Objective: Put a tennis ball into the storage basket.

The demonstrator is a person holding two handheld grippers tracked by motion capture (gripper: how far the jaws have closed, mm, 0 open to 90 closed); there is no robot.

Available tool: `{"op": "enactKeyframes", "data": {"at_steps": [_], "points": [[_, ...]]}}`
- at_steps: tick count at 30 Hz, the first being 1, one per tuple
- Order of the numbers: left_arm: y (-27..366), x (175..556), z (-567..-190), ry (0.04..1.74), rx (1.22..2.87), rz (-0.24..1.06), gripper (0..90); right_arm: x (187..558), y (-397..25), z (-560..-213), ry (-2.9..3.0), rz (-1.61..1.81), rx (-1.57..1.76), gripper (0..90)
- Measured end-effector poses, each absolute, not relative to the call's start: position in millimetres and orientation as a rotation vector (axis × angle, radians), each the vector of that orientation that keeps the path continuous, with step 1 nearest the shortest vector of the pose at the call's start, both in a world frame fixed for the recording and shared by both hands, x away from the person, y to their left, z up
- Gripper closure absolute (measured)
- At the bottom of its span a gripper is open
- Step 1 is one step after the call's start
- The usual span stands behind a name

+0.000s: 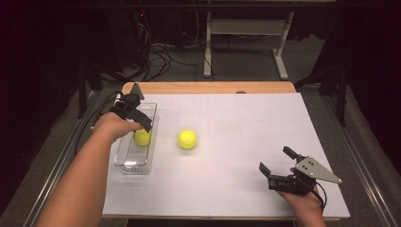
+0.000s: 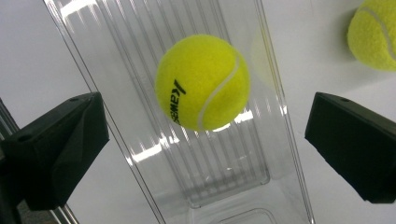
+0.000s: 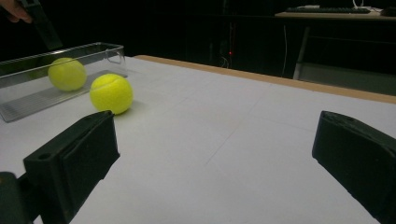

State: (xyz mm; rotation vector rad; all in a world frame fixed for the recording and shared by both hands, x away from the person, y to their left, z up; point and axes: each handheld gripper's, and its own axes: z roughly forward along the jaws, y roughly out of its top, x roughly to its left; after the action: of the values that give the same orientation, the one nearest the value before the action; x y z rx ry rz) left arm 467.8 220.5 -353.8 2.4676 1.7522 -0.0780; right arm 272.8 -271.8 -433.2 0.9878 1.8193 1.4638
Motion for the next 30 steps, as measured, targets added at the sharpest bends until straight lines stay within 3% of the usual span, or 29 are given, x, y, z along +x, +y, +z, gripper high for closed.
{"op": "enactKeyframes", "data": {"at_steps": [30], "points": [[194, 435, -340, 1.628, 2.53, -0.067, 0.7, 272, -270, -433, 1.823, 1.46, 0.983, 0.7]]}}
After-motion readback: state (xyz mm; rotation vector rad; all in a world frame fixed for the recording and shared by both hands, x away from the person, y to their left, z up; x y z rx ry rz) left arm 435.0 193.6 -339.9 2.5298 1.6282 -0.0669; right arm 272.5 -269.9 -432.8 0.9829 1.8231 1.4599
